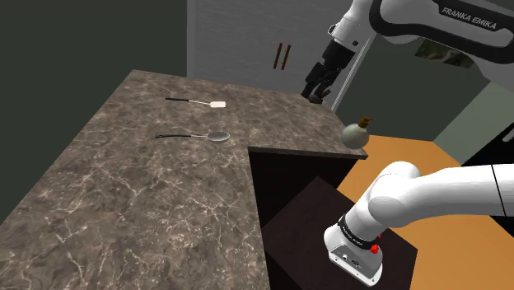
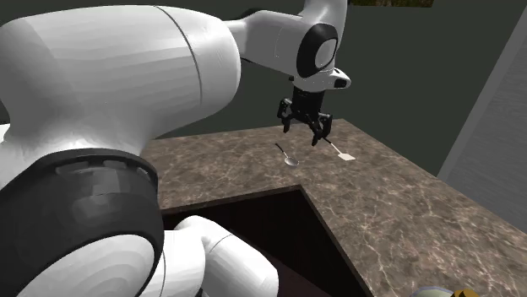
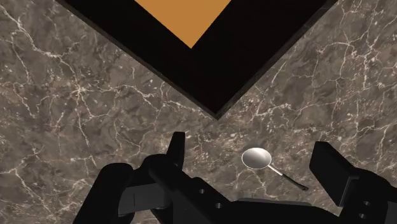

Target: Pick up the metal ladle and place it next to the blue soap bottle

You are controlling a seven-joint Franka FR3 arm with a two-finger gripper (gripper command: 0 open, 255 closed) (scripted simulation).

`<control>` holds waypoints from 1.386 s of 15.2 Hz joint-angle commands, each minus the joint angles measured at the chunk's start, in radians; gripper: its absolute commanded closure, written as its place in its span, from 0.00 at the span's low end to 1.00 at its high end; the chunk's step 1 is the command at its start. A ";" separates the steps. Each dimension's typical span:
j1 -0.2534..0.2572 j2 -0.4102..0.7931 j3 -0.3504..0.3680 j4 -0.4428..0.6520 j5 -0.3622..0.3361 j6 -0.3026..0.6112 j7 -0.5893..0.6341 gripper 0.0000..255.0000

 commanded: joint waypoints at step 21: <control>0.158 0.763 0.029 0.390 0.006 0.240 -0.389 0.00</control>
